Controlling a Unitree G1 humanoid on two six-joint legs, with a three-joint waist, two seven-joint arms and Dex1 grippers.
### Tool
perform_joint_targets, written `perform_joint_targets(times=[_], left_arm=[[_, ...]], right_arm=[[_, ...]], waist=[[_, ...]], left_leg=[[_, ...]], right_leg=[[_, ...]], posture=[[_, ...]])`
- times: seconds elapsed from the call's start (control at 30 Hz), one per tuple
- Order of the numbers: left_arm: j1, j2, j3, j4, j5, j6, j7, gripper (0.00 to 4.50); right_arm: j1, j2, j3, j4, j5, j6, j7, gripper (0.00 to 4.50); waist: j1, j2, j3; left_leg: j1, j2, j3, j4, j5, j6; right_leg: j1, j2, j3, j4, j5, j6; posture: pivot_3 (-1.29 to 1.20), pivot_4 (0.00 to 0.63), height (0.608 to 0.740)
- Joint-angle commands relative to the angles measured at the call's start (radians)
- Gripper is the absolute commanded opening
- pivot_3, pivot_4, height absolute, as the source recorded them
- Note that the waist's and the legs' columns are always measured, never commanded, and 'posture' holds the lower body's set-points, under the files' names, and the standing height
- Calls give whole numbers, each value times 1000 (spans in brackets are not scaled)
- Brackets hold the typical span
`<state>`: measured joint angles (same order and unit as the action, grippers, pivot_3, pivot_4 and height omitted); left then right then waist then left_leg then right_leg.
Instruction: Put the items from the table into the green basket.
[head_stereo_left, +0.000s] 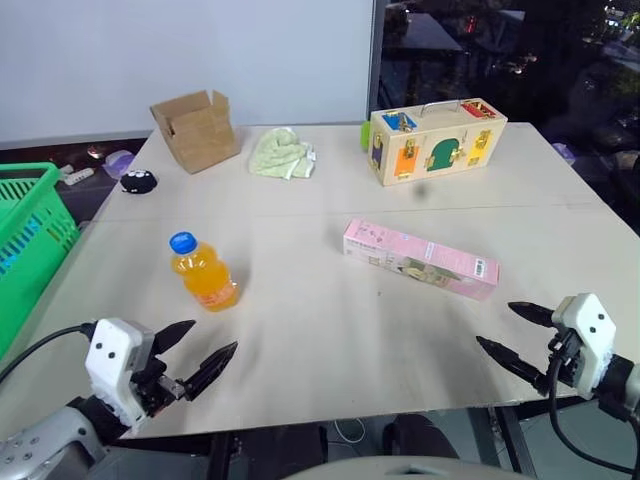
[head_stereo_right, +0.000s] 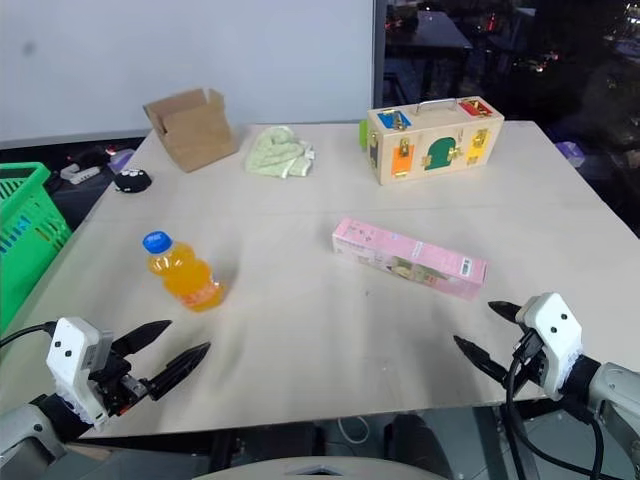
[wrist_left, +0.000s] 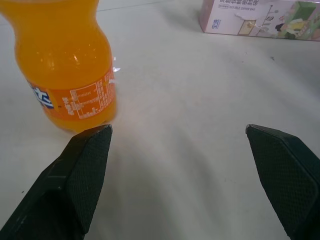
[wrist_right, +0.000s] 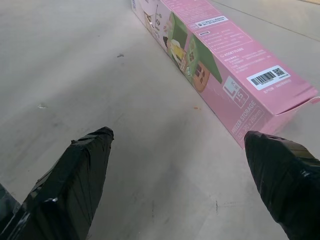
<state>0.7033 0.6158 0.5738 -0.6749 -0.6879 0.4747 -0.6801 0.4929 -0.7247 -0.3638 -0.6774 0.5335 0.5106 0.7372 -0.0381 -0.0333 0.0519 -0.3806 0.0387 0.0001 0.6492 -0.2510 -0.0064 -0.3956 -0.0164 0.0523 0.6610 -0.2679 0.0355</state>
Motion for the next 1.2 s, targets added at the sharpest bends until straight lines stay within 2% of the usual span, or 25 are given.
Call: perform_joint_targets(times=[0.03,0.17,0.37,0.8,1.03,1.2], left_arm=[[-39,-5,-16,-23,3,-11,9,4446],[-89,-4,-63,-66,-34,23,25,4446],[-76,21,-95,-112,-9,6,-11,4446],[-77,-25,-121,2,81,-105,-68,4446],[-71,-37,-188,12,142,-180,-113,4446],[-71,-48,-200,0,135,-181,-107,4446]], right_arm=[[-20,-3,-7,-11,-1,-29,17,4500],[-66,4,32,-6,-5,-29,10,4500],[-100,7,67,4,-12,-32,14,4500],[-191,-2,113,11,-24,-19,6,4500],[-377,-75,166,66,35,121,32,4500],[-535,-121,255,115,-19,188,13,4500]], waist=[[0,0,-1],[1,-1,-3],[0,-1,-6],[2,-1,-7],[0,-2,-7],[3,-1,-7]], left_leg=[[0,0,0,0,0,0],[0,0,0,0,0,0],[0,0,1,0,0,0],[1,0,0,0,0,0],[1,0,3,0,0,0],[1,0,1,1,0,0]], right_leg=[[0,0,0,0,0,0],[1,0,0,0,0,0],[1,1,1,0,0,0],[2,2,1,1,0,0],[2,2,4,1,1,0],[2,2,2,1,1,0]], posture=[[-1,0,740],[-1,0,740],[0,1,740],[10,0,740],[24,0,740],[33,0,740]])
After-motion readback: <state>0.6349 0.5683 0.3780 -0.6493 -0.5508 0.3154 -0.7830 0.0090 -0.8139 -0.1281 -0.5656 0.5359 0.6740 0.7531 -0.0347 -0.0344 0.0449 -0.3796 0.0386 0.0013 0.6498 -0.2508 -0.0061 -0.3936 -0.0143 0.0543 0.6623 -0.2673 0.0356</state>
